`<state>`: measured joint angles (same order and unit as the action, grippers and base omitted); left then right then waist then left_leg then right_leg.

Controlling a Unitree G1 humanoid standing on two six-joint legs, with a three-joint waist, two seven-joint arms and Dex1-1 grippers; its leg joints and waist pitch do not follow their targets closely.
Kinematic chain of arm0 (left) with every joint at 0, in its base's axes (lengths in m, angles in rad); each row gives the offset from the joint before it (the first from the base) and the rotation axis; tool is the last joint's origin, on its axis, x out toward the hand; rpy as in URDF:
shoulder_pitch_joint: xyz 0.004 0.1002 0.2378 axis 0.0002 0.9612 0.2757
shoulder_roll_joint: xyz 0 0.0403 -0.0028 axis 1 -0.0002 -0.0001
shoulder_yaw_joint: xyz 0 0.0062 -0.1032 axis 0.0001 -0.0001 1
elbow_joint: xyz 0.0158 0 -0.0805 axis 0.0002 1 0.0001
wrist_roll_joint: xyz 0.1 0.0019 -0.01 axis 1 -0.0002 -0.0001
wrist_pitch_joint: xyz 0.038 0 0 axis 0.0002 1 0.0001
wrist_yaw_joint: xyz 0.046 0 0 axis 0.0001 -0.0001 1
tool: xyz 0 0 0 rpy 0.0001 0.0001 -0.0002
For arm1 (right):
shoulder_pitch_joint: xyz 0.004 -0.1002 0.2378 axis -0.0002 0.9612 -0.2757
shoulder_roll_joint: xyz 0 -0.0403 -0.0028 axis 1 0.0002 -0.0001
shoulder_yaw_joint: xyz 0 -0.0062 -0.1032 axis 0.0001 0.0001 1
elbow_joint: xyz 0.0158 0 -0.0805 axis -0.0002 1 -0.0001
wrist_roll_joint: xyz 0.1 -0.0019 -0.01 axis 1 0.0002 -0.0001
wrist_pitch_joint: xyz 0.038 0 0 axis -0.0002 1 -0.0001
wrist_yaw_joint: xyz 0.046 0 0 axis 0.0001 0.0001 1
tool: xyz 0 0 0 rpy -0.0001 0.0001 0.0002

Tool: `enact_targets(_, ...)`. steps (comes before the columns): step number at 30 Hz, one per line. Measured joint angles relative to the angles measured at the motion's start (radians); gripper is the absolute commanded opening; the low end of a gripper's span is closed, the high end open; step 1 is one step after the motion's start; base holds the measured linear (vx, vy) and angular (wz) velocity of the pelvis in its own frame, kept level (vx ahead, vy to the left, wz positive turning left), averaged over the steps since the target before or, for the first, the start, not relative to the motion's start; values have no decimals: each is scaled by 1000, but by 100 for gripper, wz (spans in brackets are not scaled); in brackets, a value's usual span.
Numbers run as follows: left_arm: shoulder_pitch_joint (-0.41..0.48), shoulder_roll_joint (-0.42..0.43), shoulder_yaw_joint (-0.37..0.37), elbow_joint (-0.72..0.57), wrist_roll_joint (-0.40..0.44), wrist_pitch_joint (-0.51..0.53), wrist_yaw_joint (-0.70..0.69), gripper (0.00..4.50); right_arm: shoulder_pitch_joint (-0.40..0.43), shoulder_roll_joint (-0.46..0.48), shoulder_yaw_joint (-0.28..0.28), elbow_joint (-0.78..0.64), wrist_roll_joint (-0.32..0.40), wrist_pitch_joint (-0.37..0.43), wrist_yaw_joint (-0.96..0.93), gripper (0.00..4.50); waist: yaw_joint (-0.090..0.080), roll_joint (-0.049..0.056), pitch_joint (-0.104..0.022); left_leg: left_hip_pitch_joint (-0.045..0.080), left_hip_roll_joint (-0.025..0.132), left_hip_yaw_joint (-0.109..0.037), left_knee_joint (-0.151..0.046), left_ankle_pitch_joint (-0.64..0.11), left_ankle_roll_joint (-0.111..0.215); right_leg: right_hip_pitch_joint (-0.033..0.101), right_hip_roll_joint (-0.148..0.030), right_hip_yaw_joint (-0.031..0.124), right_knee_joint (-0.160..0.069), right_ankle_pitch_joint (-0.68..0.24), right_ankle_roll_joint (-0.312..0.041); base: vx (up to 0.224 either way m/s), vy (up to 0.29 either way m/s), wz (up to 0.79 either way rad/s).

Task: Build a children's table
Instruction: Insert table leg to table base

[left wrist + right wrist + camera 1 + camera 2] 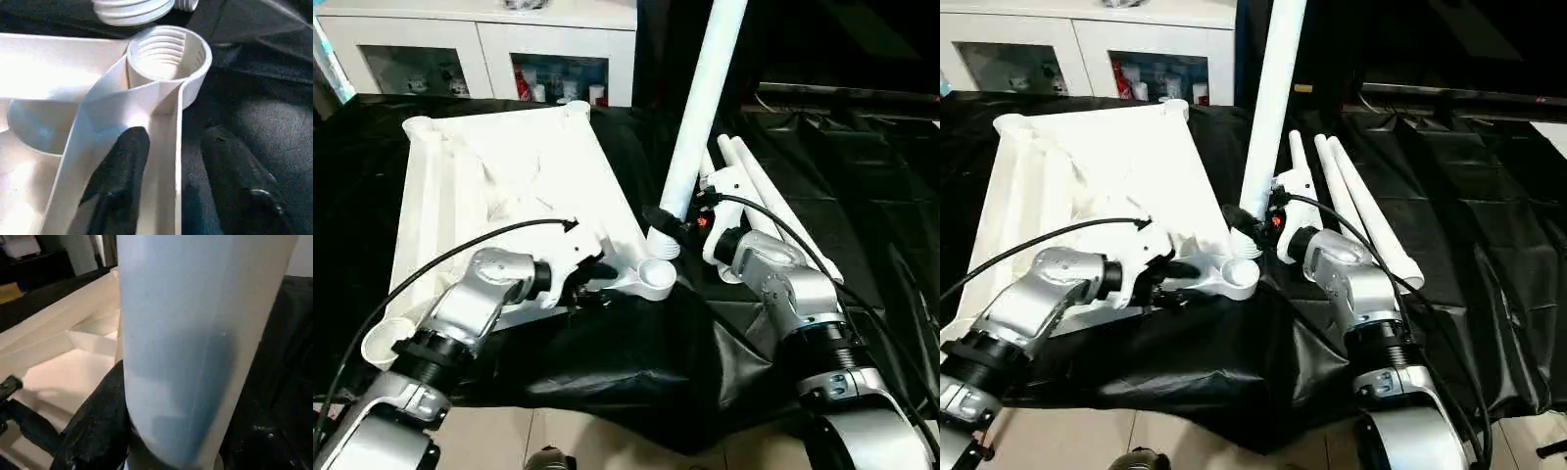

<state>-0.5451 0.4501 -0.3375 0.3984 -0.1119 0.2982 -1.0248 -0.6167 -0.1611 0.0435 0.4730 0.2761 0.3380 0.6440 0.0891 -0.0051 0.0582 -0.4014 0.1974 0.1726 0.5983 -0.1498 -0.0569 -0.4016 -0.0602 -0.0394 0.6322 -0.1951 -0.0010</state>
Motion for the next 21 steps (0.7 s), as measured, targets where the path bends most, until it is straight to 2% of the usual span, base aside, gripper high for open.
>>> enact_targets(6, 5, 12, 0, 7, 11, -1, -9, 116, 0, -1, 4, 0, -7, 0, 13, 191, 1, 0, 0, 0, 0, 0, 0, 0, 0, 0, 0, 0, 0, 0, 0, 0, 0, 0)
enact_targets(9, 5, 13, 6, 19, 11, -15, -19, 109, 2, -10, 19, 0, -10, 6, 35, 191, 0, 0, 0, 0, 0, 0, 0, 0, 0, 0, 0, 0, 0, 0, 0, 0, 0, 0)
enact_targets(12, 5, 15, 6, 23, 12, -22, -22, 75, 3, -11, 23, 0, -11, 6, 41, 191, 0, 0, 0, 0, 0, 0, 0, 0, 0, 0, 0, 0, 0, 0, 0, 0, 0, 0)
enact_targets(15, 5, 15, 9, 24, 11, -22, -28, 63, 3, -11, 24, 0, -12, 6, 46, 191, 0, 0, 0, 0, 0, 0, 0, 0, 0, 0, 0, 0, 0, 0, 0, 0, 0, 0)
enact_targets(16, 5, 15, 10, 26, 10, -22, -32, 38, 3, -12, 26, 0, -13, 7, 51, 191, 0, 0, 0, 0, 0, 0, 0, 0, 0, 0, 0, 0, 0, 0, 0, 0, 0, 0)
enact_targets(21, 5, 16, 11, 33, 17, -41, -51, 11, 4, -30, 52, 0, -17, 25, 87, 191, 0, 0, 0, 0, 0, 0, 0, 0, 0, 0, 0, 0, 0, 0, 0, 0, 0, 0)
